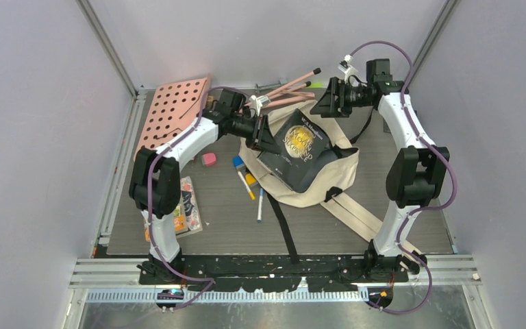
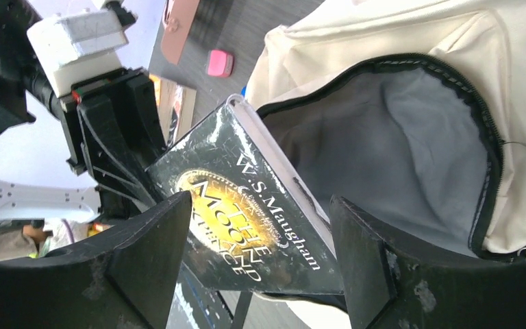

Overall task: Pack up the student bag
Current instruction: Pick up the book from the center of the board.

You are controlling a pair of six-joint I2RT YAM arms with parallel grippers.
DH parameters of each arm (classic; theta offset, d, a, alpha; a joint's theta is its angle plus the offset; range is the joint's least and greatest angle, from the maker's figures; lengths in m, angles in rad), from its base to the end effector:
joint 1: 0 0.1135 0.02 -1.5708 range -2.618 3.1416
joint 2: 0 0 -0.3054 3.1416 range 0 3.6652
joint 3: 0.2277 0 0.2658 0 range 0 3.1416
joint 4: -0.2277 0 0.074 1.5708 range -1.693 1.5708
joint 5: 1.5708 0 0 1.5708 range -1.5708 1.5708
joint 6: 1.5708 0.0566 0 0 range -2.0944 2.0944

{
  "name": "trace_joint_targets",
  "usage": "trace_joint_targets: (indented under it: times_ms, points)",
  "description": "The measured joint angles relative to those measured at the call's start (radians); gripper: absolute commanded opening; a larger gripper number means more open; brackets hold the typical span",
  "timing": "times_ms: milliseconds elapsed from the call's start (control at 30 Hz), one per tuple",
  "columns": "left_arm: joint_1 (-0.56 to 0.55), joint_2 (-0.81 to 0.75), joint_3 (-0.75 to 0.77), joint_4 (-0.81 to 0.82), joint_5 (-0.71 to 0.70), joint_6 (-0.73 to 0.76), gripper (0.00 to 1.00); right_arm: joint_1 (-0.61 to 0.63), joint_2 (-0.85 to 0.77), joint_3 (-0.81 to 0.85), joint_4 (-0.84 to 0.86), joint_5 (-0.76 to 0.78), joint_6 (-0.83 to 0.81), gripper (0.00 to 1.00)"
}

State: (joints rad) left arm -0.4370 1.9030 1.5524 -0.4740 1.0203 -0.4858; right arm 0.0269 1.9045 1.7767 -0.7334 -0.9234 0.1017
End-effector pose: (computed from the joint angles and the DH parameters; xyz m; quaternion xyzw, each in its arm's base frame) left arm 0.3907 -0.2357 0.2935 0.1581 0.8167 -0.5488 0.0824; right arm 0.4536 0.0574 0.3465 -0.1233 0.8447 0.4368 0.2835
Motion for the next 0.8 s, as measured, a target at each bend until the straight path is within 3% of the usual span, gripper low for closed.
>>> trace_joint_targets:
  times_ms: [600, 733, 800]
  points:
    - [-0.042, -0.003, 0.079, -0.037, 0.07, -0.01, 0.0, 0.022, -0.035, -0.074, -0.127, -0.059, -0.108, 0.79]
    - [-0.046, -0.004, 0.082, -0.039, 0.074, -0.017, 0.0, 0.024, -0.035, -0.074, -0.136, -0.08, -0.11, 0.7]
    - [-0.046, -0.005, 0.082, -0.039, 0.081, -0.023, 0.0, 0.023, -0.035, -0.074, -0.135, -0.096, -0.109, 0.56]
